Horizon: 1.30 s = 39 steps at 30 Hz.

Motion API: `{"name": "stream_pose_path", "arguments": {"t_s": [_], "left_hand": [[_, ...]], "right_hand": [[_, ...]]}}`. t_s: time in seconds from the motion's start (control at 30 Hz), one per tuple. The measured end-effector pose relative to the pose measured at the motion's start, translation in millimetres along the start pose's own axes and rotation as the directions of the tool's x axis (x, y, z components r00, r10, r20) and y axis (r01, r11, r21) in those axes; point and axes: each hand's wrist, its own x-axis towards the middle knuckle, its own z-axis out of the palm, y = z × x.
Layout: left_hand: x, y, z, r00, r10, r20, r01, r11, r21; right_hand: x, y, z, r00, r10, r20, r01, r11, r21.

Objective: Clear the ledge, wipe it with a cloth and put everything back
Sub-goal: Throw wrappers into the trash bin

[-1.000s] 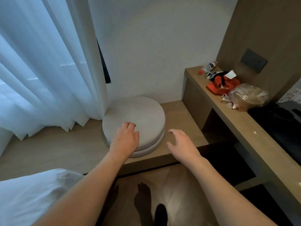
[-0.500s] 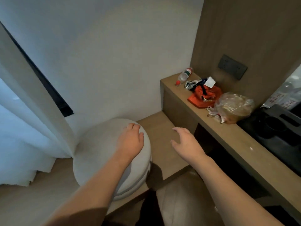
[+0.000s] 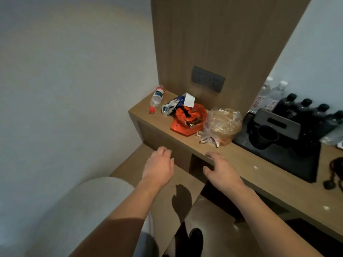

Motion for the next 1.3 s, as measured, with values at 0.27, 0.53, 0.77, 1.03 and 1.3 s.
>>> {"name": "stream_pose_path", "arguments": {"t_s": [0.27,0.53,0.77,1.03,1.3], "left_hand": [[84.4,29.5,-2.6,0.998,0.065,0.017,-0.065,0.998,0.016],[163.5,-40.4,-23.1,0.983,-0.184,-0.029,0.178,0.975,-0.133],[283.2,-107.8,-9.1,0.907,-0.420,-0.040,0.389,0.869,-0.305],[366.0,-142.3,50.5,0.861,-0.508,0.004,0.488,0.824,-0.289],[381.5,-140.0,59.3,0.844,-0.536,0.000,0.527,0.831,-0.176]], "right_hand": [[80.2,20.7,-33.5,0.999,0.018,-0.027,-0.016,0.998,0.056],[188.1,-34.0,-33.8,0.986,-0.147,0.075,0.149,0.989,-0.019],[315.8,-77.7,-16.7,0.951,-0.295,0.090,0.309,0.919,-0.245],[411.9,-93.7,38.4,0.934,-0.286,0.214,0.357,0.734,-0.577],[435.4,-86.3,54.8,0.912,-0.367,0.182,0.394,0.666,-0.633]]}}
